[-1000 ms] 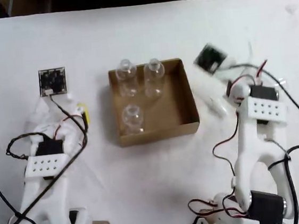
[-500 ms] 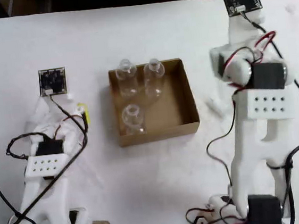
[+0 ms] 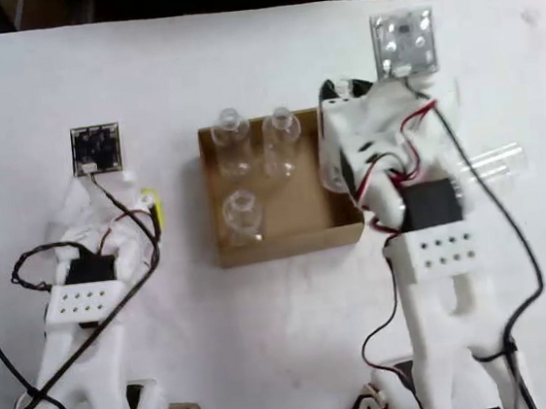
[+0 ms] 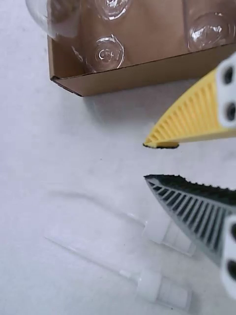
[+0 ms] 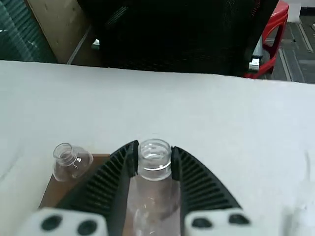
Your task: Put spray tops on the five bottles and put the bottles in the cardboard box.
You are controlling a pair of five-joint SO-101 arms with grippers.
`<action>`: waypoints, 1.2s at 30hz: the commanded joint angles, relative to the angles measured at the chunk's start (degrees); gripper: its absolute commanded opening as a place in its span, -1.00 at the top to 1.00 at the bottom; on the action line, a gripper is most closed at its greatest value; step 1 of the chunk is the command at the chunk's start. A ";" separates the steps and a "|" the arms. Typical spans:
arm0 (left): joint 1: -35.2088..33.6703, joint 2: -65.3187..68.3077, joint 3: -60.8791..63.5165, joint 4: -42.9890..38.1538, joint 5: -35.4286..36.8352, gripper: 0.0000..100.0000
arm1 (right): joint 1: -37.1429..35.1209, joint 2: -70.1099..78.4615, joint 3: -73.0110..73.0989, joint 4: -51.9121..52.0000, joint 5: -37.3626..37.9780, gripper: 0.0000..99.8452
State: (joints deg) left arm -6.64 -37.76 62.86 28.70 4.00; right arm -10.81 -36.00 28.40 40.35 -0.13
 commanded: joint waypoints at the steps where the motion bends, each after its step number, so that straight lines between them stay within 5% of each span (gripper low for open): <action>1: 0.57 -1.54 -0.26 -1.67 0.26 0.81 | -0.57 -1.80 13.19 -24.57 -0.70 0.96; 14: 0.48 -1.63 -0.35 -1.67 0.26 0.81 | -0.57 -1.45 33.23 -52.97 -0.70 0.96; 36: 0.40 -1.63 -0.35 -1.67 0.26 0.81 | -0.22 29.05 32.44 -86.20 -0.70 0.96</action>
State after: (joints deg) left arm -6.64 -37.76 62.86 28.70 4.00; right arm -10.99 -9.80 62.59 -41.41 -0.31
